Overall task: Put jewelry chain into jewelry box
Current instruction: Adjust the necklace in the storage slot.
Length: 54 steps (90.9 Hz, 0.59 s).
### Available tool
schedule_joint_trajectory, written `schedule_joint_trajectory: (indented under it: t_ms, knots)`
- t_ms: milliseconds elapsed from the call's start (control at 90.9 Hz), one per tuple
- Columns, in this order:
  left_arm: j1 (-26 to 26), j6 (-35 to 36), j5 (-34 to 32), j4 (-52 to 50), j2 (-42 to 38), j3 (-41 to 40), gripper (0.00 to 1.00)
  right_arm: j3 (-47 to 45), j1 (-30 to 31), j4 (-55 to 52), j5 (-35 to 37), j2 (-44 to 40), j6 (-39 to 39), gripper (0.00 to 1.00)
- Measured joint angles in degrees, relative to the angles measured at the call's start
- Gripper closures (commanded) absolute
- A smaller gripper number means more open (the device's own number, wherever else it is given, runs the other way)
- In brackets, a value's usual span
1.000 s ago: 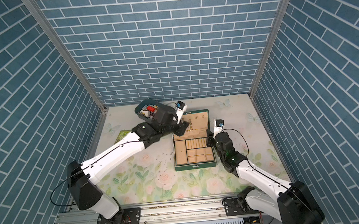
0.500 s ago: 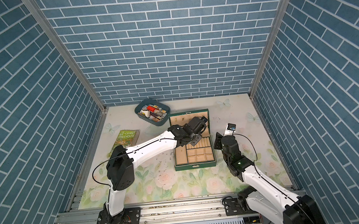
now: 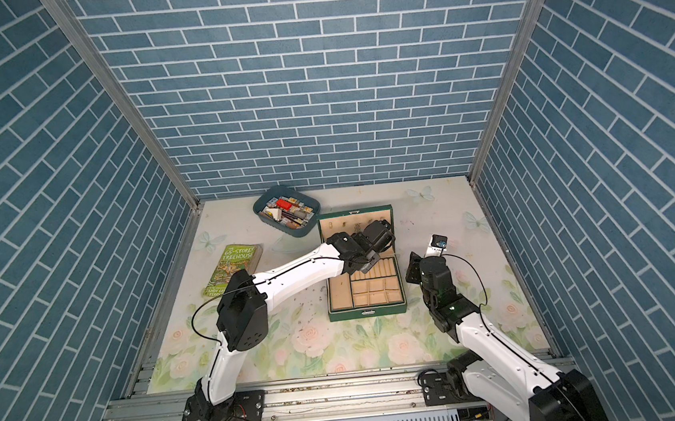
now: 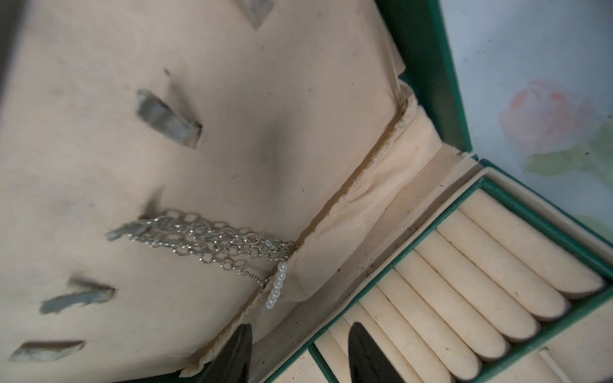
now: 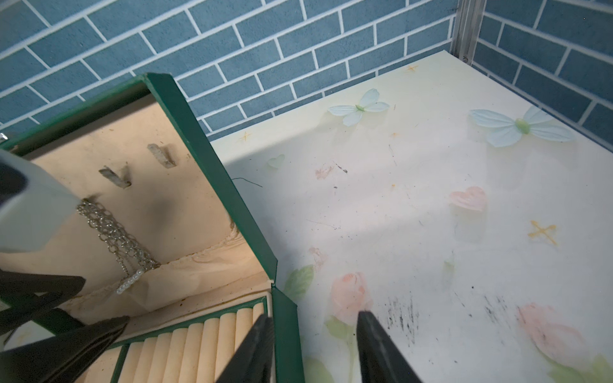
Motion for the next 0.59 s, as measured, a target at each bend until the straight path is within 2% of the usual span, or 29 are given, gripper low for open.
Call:
schedule_joint_trajectory:
  t_ms: [594]
  knots:
    - [1.68, 0.0, 0.26, -1.16, 4.11, 4.33, 0.53, 0.02, -0.04, 0.96, -0.76, 2.08, -0.02, 0.55]
